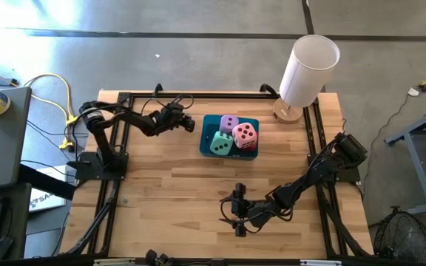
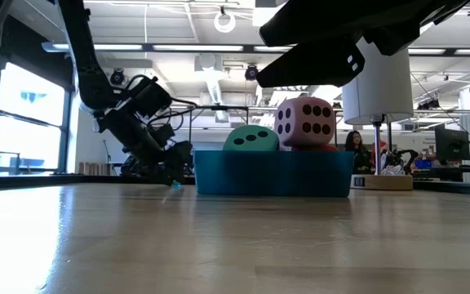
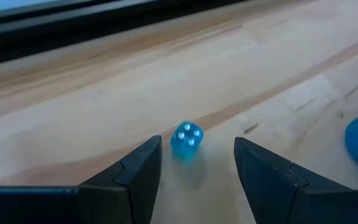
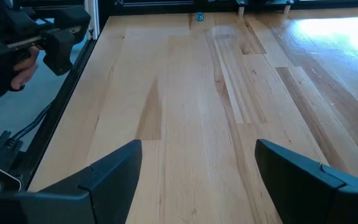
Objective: Pick & Place Dice
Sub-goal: Put the small blue dice into the blue bin
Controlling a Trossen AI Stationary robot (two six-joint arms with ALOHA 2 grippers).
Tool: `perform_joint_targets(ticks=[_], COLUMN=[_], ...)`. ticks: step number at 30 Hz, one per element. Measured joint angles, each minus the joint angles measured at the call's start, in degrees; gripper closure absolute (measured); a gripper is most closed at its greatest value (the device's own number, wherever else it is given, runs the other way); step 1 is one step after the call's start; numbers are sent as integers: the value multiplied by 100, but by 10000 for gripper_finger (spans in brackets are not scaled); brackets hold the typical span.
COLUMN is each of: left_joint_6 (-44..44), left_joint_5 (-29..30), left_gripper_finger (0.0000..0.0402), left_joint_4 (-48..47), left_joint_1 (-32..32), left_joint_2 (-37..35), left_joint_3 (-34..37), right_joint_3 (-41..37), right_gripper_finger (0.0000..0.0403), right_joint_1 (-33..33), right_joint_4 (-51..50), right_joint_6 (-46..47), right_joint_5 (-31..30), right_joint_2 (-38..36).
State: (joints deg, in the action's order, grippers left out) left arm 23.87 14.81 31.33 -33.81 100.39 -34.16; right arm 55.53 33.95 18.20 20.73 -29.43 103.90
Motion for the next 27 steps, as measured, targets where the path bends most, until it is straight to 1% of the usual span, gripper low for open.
perform_joint_targets(ticks=[12,15,21,27], left_joint_6=[4,10,18,18], left_joint_5=[-26,-24,-10,-26], left_gripper_finger=[210,224,264,286], left_joint_4=[1,-3,-9,-9], left_joint_1=[-21,-21,-97,-136], left_joint_2=[34,34,34,34], left_joint_3=[-38,-38,-38,-38], right_joint_3=[0,0,0,0], right_gripper_finger=[98,98,98,98], right_joint_1=[0,0,0,0], right_joint_4=[-77,-39,-39,-73], right_joint_6=[63,63,63,63], right_joint_5=[2,2,4,7], right_joint_2=[0,0,-2,-2])
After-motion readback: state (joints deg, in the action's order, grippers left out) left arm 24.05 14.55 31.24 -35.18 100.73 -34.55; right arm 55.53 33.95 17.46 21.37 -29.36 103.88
